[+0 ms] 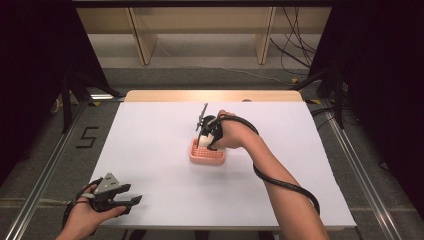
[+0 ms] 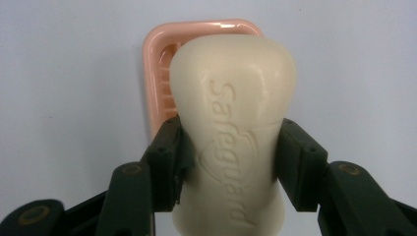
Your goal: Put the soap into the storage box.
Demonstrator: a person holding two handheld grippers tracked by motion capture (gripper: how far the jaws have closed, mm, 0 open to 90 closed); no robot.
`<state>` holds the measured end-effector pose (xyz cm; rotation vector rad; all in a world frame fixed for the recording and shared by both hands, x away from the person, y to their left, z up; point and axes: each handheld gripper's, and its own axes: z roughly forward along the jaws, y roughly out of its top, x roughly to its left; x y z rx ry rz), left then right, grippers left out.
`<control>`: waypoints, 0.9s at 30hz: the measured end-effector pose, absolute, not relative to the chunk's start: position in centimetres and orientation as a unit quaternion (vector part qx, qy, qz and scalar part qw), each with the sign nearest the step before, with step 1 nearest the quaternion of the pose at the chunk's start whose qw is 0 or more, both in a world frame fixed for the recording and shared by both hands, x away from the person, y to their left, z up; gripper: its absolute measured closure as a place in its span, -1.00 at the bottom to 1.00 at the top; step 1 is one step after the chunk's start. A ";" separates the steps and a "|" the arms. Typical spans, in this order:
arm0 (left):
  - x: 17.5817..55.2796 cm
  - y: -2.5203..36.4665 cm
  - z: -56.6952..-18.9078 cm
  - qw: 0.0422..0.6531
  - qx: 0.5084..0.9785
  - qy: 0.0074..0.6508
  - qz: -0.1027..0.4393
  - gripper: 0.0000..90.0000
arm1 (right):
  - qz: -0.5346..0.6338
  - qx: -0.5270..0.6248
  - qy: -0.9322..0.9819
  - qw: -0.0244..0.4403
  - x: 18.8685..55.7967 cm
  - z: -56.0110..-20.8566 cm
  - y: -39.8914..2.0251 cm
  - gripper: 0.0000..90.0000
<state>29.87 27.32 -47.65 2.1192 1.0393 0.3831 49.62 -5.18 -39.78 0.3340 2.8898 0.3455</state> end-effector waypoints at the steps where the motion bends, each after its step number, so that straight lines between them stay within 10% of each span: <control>1: 29.9 27.3 -47.7 0.366 0.825 0.404 0.149 -0.13 | 0.119 0.112 0.981 0.104 49.7 -39.8 -5.2 0.12; 27: 29.9 27.4 -47.6 0.366 0.826 0.399 0.155 -0.13 | 0.138 0.132 0.977 0.091 49.9 -40.6 -4.9 0.12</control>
